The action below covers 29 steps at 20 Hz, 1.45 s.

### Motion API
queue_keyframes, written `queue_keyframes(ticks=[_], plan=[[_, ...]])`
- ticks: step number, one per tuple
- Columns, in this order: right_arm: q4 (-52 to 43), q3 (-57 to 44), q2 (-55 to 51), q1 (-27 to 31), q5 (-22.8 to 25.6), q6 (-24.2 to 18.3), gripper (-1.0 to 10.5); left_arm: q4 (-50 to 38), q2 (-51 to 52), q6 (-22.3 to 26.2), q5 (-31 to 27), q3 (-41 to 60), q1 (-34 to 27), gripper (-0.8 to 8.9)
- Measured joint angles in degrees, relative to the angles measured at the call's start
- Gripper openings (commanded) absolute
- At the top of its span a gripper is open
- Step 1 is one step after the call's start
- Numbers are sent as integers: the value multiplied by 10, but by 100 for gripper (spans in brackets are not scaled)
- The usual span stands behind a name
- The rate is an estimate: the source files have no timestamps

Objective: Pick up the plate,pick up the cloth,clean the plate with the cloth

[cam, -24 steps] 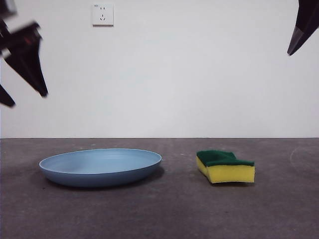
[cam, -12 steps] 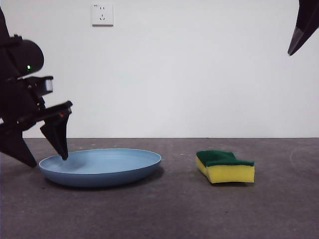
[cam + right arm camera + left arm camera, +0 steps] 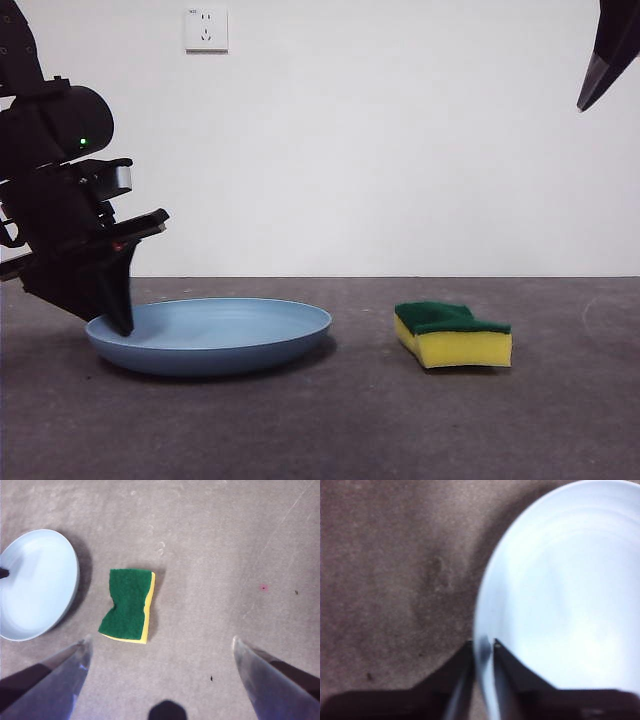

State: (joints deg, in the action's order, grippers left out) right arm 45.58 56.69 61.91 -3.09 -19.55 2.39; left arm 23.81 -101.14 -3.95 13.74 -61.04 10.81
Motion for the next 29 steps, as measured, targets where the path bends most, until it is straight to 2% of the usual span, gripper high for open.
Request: queue_keyframes(ticks=[3, 5, 6, 7, 10, 12, 15, 18, 20, 22, 25, 29], plan=[[-17, 0, 0, -11, -29, 2, 467, -3, 0, -2, 6, -1, 0, -9], [-43, 1, 6, -32, -29, 3, 389, 9, 14, -2, 6, 0, 0, -9], [-49, 4, 16, -47, -29, 4, 323, 15, 30, -1, 5, 0, 1, -9], [-49, 10, 31, -65, -28, 4, 303, 25, 51, 0, 4, 0, 2, -9], [-49, 44, 94, -117, -25, -1, 302, 57, 124, 5, 3, 0, 4, -9], [-50, 72, 139, -144, 8, -4, 302, 76, 179, 5, 2, 0, 5, -9], [-56, 104, 214, -188, 99, -5, 302, 106, 261, 5, 2, 0, 6, -9], [-80, 104, 281, -216, 109, -5, 299, 125, 321, 6, 2, 0, 6, -9], [-90, 104, 322, -233, 135, -5, 278, 130, 344, 6, 2, 0, 6, -9], [-91, 104, 356, -249, 162, -5, 278, 145, 350, 7, 2, 0, 6, -9], [-97, 104, 392, -259, 168, -5, 274, 168, 349, 12, 2, 0, 6, -9], [-112, 108, 421, -261, 171, -5, 83, 168, 349, 20, -1, 0, 6, -9]])
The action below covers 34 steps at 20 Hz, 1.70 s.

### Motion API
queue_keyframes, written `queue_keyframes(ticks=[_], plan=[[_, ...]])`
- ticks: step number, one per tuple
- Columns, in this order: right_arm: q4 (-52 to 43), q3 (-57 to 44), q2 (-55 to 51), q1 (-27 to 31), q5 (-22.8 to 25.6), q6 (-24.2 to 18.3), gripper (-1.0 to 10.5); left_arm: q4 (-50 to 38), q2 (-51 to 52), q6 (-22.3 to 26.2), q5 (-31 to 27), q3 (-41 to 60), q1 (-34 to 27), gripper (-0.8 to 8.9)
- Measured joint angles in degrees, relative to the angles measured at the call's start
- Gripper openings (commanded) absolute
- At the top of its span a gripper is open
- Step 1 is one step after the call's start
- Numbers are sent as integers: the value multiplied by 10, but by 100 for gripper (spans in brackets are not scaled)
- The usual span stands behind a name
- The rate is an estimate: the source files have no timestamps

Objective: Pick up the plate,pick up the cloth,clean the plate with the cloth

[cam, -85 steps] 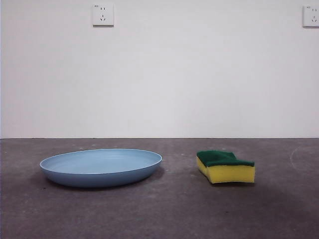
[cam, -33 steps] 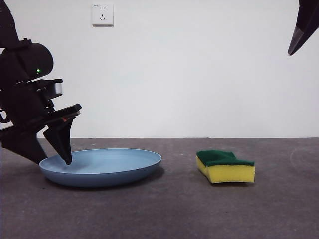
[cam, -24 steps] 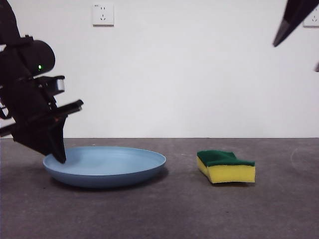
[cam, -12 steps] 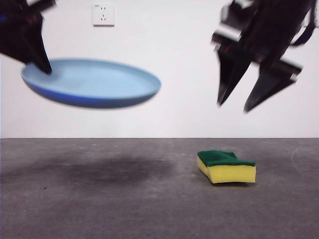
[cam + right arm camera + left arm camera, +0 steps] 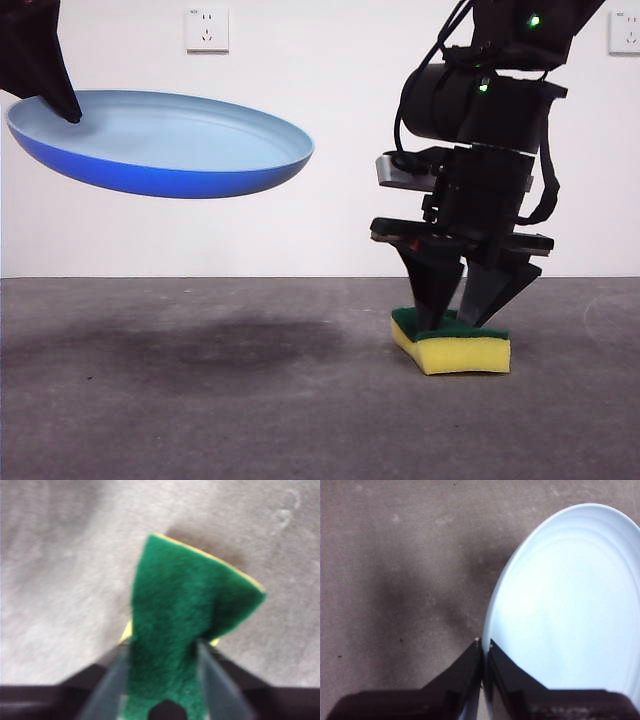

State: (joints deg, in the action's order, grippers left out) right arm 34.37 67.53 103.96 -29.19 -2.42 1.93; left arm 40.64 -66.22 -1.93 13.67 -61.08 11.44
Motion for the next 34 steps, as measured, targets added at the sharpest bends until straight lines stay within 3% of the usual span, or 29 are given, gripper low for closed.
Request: queue_keyframes(ticks=[2, 10, 20, 29, 34], plan=[[-2, 3, 8, 1, 1, 0, -9, 0, 0, 1, 0, 0, 0, -9], [1, 3, 1, 0, 0, 0, -16, -16, -22, 5, -19, 0, 0, -9], [-3, -1, -230, -73, -6, 35, -16, -54, -140, -6, -30, 0, 67, -9], [-73, -1, -153, -192, -5, 56, -17, -122, -139, -64, 1, 0, 150, -9], [10, 0, -124, -238, 21, 56, -16, -126, -140, -71, -8, 1, 150, -9]])
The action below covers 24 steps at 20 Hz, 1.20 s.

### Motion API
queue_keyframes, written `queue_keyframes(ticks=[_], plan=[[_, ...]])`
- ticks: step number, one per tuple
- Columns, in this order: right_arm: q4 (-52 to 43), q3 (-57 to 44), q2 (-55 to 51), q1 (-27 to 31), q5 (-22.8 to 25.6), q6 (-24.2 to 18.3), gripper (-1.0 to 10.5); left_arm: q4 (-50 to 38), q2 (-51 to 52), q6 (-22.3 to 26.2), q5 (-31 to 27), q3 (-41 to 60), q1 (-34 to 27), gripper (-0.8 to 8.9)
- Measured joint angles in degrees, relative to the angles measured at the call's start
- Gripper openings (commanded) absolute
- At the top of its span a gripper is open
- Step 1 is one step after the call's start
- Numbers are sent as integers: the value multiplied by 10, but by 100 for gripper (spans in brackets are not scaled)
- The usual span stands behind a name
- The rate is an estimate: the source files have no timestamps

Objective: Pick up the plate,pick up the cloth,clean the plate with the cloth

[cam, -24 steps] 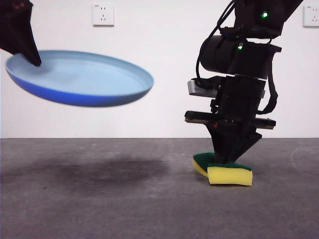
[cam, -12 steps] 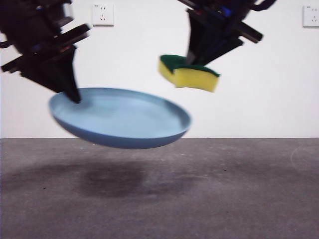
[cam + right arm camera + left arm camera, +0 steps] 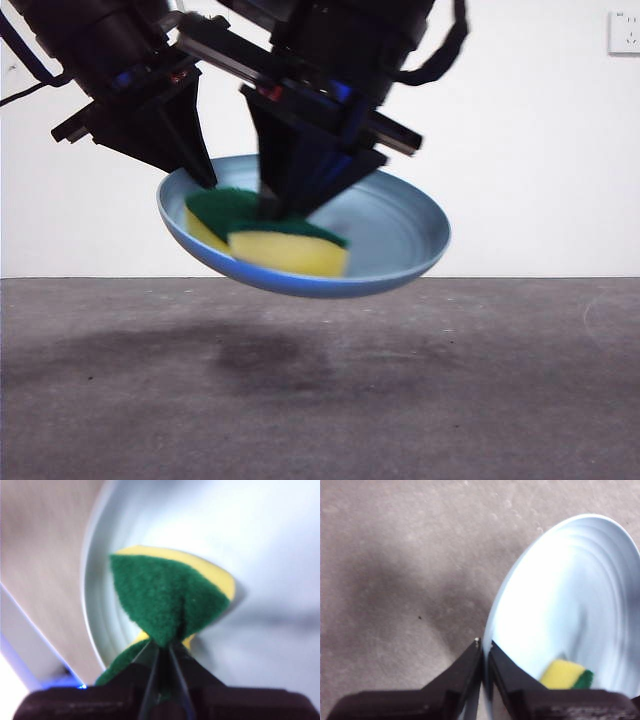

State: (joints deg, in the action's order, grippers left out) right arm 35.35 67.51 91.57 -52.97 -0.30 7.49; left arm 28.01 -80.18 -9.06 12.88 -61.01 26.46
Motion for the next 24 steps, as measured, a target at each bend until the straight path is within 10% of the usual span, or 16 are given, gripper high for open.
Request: queue_keyframes(ticks=[5, 9, 24], plan=[[116, 1, -18, 25, 207, -20, -16, -3, 0, -2, 25, 0, -4, -9], [74, 1, -43, 67, 252, -35, -16, -5, 0, -10, 57, 0, -4, -9], [-107, 2, -36, 80, -23, 5, -17, -80, -3, -46, 29, 3, 24, -9]])
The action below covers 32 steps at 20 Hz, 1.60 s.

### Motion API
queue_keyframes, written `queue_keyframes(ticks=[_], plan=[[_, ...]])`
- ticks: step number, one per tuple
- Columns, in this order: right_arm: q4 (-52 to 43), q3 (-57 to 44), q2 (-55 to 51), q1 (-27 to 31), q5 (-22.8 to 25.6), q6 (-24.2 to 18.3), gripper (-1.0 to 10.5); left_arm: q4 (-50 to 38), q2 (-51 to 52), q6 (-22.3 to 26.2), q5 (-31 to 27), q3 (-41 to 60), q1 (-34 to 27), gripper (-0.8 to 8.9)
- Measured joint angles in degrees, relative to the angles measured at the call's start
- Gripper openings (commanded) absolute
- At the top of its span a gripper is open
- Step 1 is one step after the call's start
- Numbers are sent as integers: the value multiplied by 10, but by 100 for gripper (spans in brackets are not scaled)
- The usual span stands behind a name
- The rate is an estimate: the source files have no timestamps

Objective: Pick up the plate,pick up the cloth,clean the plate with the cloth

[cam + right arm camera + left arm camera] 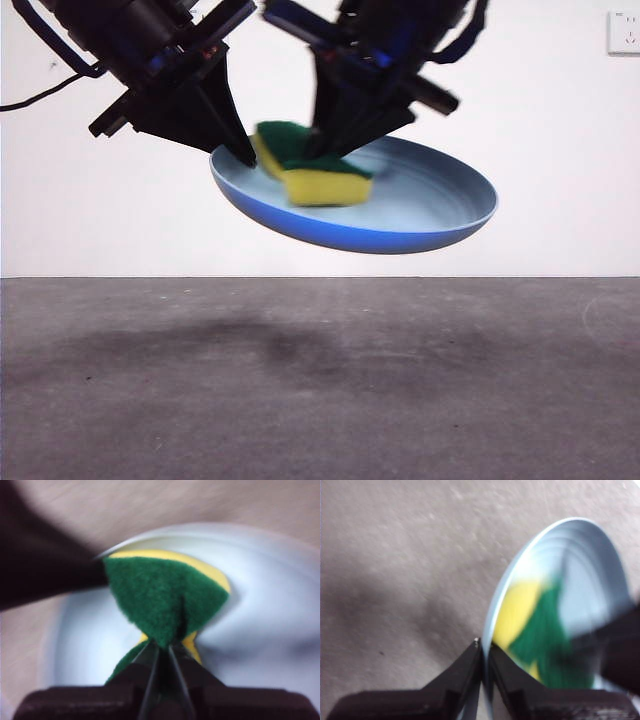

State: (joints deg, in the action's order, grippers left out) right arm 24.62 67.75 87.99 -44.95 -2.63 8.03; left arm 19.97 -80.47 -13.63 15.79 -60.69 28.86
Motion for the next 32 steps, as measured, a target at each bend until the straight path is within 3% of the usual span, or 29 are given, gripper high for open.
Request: queue_keyframes(ticks=[5, 7, 9, 12, 15, 19, 23, 25, 26, 29, 32], plan=[[85, 1, 2, -45, 16, -2, -17, -30, -1, -10, -16, 2, 2, -9], [158, 2, 2, -47, 74, -16, -17, -22, -1, -10, -5, 2, 1, -9], [222, 2, 1, -45, 167, -30, -17, -12, -1, -10, 16, 2, -5, -9], [225, 2, -8, -17, 295, -44, -17, 11, -1, -14, 49, 2, -12, -9], [174, 2, -26, 7, 331, -48, -16, 32, -1, -19, 78, 2, -12, -9], [91, 2, -34, 30, 275, -51, -17, 38, -1, -27, 85, 2, -9, -9], [23, 2, -33, 42, 132, -50, -17, 40, -1, -30, 69, 2, 0, -9], [-10, 2, -35, 43, 28, -43, -16, 40, 0, -15, 26, 2, 6, -9], [-10, 2, -37, 41, 3, -34, -17, 44, 0, 2, -6, 1, 10, -9], [18, -1, -78, 40, -2, -18, -17, 61, -5, 59, -160, 0, 8, -9], [61, -1, -141, 42, 30, -14, -17, 50, -51, 82, -185, -1, -33, -9]])
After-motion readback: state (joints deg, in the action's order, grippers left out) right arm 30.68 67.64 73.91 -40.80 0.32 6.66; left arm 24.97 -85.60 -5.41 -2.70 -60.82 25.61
